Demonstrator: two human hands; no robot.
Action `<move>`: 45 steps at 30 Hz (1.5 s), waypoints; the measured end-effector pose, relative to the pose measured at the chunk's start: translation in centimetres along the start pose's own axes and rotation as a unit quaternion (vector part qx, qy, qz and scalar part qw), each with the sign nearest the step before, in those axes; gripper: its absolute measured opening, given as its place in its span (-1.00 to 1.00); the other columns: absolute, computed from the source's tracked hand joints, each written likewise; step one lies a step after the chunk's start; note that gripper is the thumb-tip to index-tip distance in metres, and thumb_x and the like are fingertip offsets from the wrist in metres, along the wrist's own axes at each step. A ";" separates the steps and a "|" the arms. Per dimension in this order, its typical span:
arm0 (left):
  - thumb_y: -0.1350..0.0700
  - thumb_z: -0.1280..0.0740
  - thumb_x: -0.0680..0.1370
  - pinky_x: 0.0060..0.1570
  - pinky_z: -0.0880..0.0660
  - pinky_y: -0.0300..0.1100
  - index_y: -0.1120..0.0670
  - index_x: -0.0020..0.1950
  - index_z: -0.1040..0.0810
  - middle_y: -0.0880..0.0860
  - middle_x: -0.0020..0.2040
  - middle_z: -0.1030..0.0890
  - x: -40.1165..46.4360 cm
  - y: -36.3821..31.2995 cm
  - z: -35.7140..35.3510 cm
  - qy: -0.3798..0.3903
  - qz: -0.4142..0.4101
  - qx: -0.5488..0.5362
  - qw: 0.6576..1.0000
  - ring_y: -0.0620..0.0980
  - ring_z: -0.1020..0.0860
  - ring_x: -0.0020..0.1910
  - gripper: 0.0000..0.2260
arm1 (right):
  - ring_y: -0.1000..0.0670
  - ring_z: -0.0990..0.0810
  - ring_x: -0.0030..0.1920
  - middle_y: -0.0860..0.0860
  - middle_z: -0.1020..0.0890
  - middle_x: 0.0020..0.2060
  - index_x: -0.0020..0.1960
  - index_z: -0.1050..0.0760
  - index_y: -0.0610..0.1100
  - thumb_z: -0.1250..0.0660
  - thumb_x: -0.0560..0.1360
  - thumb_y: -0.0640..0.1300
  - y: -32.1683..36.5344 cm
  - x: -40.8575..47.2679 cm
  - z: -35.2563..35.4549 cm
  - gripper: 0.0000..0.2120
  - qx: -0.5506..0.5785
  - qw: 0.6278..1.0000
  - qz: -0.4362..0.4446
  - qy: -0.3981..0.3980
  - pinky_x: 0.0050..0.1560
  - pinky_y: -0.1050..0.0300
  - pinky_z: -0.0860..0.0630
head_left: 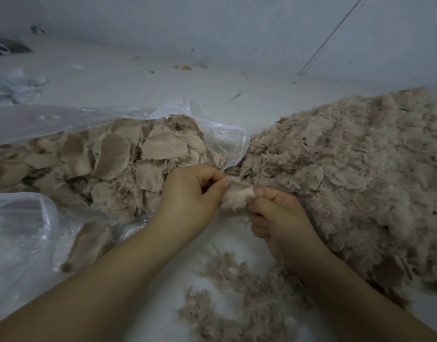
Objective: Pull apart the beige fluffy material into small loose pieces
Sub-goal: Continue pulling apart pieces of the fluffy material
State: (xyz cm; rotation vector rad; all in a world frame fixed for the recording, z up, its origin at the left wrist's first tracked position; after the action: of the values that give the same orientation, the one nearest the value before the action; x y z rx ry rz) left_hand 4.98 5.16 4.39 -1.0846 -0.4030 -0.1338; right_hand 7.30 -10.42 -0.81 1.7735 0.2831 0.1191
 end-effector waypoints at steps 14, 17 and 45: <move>0.23 -0.37 0.55 -0.49 -0.34 -0.35 0.09 -0.23 -0.61 -0.08 -0.51 -0.51 -0.2 -0.2 -0.7 0.021 -0.020 -0.031 0.999 -0.21 -0.42 -0.57 -0.84 | 0.13 -0.13 -0.59 0.02 -0.27 -0.52 -0.40 -0.53 -0.06 -0.26 0.31 -0.23 0.1 0.0 0.0 -0.84 0.007 0.999 -0.006 0.031 -0.59 0.33 -0.14; 0.24 -0.39 0.54 -0.50 -0.35 -0.33 0.13 -0.21 -0.62 -0.06 -0.52 -0.50 -0.4 -0.5 -1.0 0.045 -0.026 -0.049 0.997 -0.20 -0.40 -0.58 -0.87 | 0.13 -0.14 -0.58 0.05 -0.24 -0.53 -0.42 -0.50 0.00 -0.35 0.42 -0.12 0.2 -0.2 0.0 -0.76 0.026 0.999 -0.002 0.038 -0.58 0.33 -0.15; 0.20 -0.27 0.61 -0.62 -0.43 -0.23 0.35 -0.18 -0.48 0.25 -0.43 -0.57 -0.6 1.5 -1.4 0.172 0.254 -0.270 0.913 0.08 -0.50 -0.61 -0.75 | 0.09 -0.20 -0.50 -0.07 -0.34 -0.43 -0.38 -0.64 -0.12 -0.38 0.36 -0.03 0.3 -0.4 0.2 -0.78 0.038 0.999 0.011 -0.030 -0.57 0.29 -0.21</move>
State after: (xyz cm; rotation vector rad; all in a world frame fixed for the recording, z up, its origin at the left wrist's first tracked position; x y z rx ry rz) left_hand 5.27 4.62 2.36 -1.6438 0.2632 0.0342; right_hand 7.02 -10.81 -0.54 1.8525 0.2278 0.0725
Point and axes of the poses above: each hand's wrist, its own x-axis towards the middle knuckle, its own z-axis out of the back of the hand, y = z × x, the point moved 5 cm from there along x, towards the middle knuckle
